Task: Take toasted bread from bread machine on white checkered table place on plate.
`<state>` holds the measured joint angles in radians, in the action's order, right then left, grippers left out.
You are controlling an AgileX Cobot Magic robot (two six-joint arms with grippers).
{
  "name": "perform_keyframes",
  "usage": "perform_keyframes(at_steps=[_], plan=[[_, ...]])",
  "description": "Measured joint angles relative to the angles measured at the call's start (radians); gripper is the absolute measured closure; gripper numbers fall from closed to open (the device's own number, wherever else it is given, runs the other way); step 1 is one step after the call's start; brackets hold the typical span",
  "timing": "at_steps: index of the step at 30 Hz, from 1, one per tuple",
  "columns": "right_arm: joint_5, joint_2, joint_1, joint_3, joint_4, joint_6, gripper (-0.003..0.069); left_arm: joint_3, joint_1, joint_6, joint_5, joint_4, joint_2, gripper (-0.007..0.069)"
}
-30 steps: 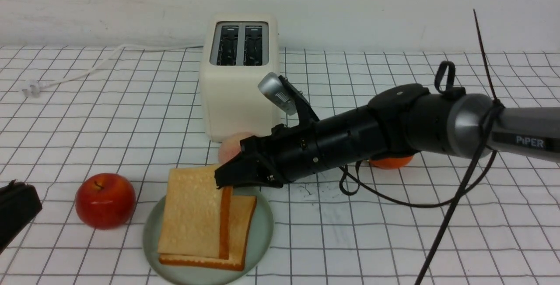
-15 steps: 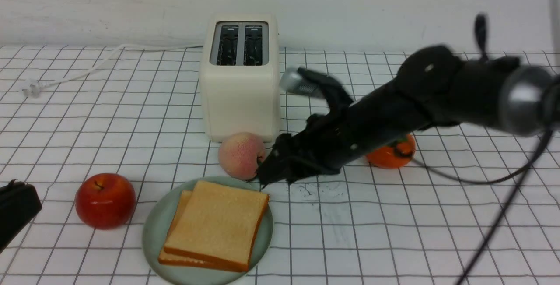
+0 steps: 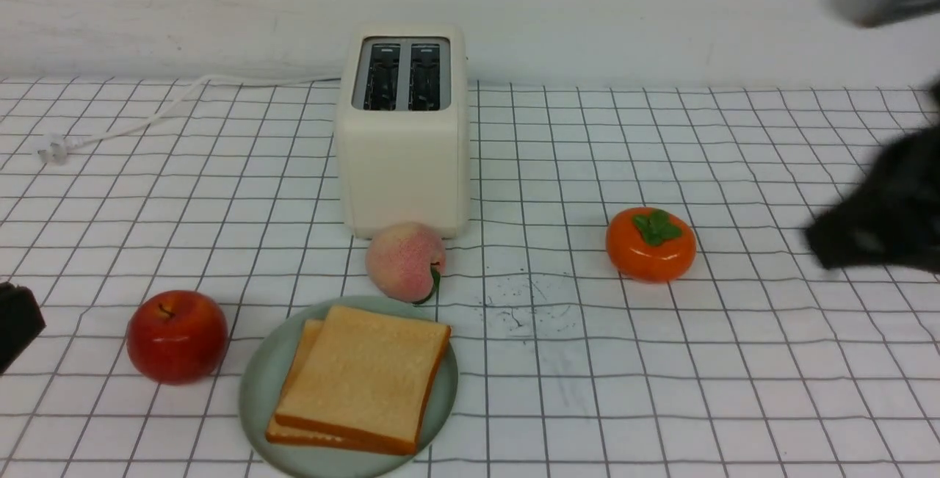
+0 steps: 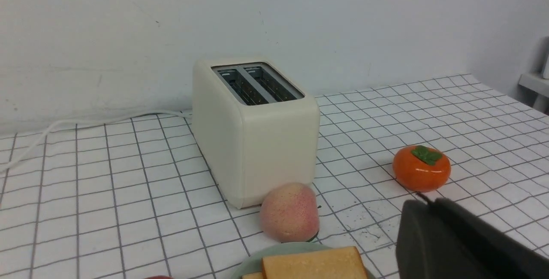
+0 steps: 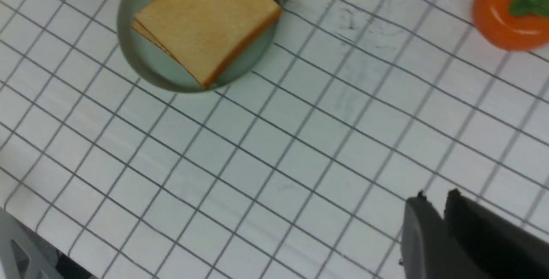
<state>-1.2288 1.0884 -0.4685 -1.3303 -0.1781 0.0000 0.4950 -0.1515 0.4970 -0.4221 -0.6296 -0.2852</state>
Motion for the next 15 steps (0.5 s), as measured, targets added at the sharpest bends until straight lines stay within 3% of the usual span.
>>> perform_keyframes(at_steps=[9,15], plan=[[0.007,-0.469,0.000,0.363,0.114,0.196,0.0650,-0.148,-0.032,-0.059,0.076,-0.016,0.112,0.0638],[0.225,-0.675,0.000,0.631,0.239,0.414,0.0647,-0.278,-0.032,-0.063,0.204,-0.061,0.115,0.0637]])
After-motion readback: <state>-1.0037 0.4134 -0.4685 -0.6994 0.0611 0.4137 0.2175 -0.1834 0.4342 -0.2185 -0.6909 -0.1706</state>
